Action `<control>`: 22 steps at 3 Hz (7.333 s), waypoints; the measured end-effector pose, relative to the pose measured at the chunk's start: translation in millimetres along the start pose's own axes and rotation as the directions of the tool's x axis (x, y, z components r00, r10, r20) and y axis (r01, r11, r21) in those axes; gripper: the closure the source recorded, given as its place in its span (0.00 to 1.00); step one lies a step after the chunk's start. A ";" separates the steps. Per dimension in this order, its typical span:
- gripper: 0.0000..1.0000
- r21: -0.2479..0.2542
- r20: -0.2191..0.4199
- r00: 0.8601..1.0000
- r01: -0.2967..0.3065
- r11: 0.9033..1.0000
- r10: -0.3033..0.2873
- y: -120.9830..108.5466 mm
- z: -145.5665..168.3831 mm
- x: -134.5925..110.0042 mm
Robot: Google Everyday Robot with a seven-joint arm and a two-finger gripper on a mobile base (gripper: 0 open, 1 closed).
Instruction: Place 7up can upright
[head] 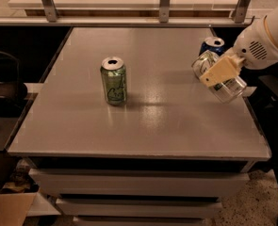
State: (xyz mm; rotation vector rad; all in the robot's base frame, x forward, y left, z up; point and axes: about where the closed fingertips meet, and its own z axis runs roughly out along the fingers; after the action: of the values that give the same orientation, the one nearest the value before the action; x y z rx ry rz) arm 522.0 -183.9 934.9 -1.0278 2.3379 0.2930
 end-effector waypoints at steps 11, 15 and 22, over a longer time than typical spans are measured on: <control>1.00 -0.298 0.843 0.533 0.576 0.761 -0.073 101.0 46.6 -57.4; 0.59 -0.282 0.884 0.466 0.589 0.757 -0.033 94.6 50.9 -52.2; 0.00 -0.257 0.811 0.562 0.589 0.766 -0.160 67.8 39.4 -36.9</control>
Offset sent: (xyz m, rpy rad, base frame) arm -0.0009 0.0219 0.0105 0.1036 -0.0557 0.1406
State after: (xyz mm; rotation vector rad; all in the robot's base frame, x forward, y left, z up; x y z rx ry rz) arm 508.7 -99.2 922.2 -1.3077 1.2157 0.9944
